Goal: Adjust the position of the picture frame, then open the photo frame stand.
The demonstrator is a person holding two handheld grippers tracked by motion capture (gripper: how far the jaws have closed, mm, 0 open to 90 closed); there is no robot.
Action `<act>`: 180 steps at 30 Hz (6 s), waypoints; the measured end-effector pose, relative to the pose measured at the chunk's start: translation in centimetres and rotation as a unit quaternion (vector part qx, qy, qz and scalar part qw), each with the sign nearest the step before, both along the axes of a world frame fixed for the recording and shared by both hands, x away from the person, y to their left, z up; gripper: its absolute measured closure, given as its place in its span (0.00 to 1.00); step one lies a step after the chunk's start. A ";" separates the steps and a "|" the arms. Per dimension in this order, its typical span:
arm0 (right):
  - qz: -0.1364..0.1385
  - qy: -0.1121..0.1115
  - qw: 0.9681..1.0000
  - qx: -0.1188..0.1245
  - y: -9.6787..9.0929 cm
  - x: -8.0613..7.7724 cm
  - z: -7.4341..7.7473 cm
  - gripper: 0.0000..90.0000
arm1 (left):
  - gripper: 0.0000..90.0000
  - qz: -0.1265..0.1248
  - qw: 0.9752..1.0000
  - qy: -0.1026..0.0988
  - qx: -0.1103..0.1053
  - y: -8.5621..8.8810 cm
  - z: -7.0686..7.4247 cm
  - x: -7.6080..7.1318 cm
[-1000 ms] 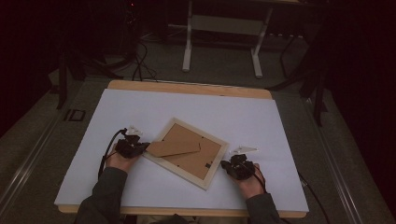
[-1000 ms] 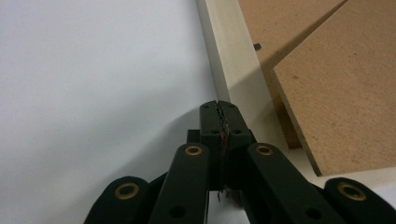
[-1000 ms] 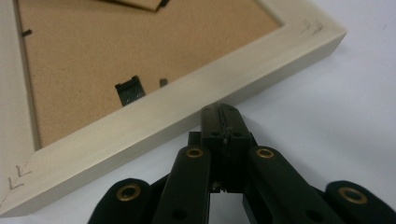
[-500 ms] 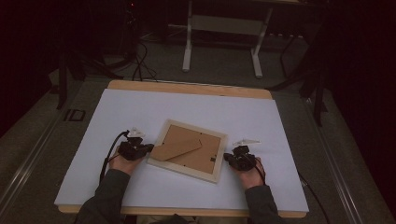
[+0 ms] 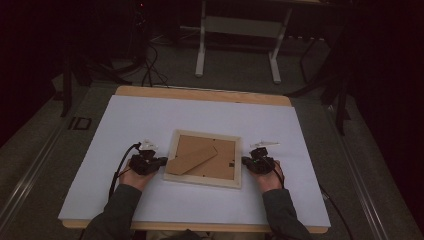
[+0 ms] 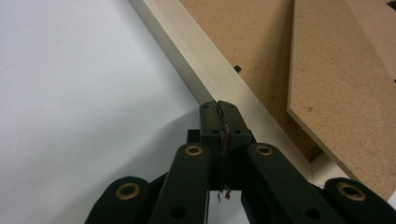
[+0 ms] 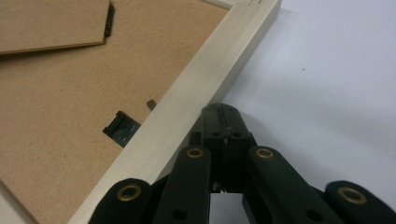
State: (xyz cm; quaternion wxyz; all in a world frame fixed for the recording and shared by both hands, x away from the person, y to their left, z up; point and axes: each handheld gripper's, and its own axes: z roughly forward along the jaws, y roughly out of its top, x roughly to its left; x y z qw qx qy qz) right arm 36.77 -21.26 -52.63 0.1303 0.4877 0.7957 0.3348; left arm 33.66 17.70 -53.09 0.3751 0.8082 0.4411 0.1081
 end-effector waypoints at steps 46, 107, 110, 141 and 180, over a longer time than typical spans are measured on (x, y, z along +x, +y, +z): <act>0.009 -0.022 1.000 -0.013 -0.8 -2.4 -0.2 0.99 | 1.00 0.005 1.000 -0.018 0.006 -1.2 -0.1 0.0; 0.039 -0.070 0.996 0.028 -2.2 -5.5 1.3 0.63 | 0.46 -0.005 0.998 -0.002 -0.067 -2.8 4.5 -1.4; 0.043 -0.067 0.996 0.035 -2.0 -5.6 1.3 0.62 | 0.44 -0.008 0.998 0.002 -0.066 -2.9 4.2 -1.5; 0.009 -0.002 0.998 0.056 -0.1 -3.5 0.2 0.59 | 0.48 -0.029 0.997 0.054 -0.056 -4.5 2.8 -0.3; -0.002 -0.014 0.999 0.039 0.2 -3.8 0.4 0.66 | 0.57 -0.034 0.990 0.101 -0.093 -4.7 3.2 1.2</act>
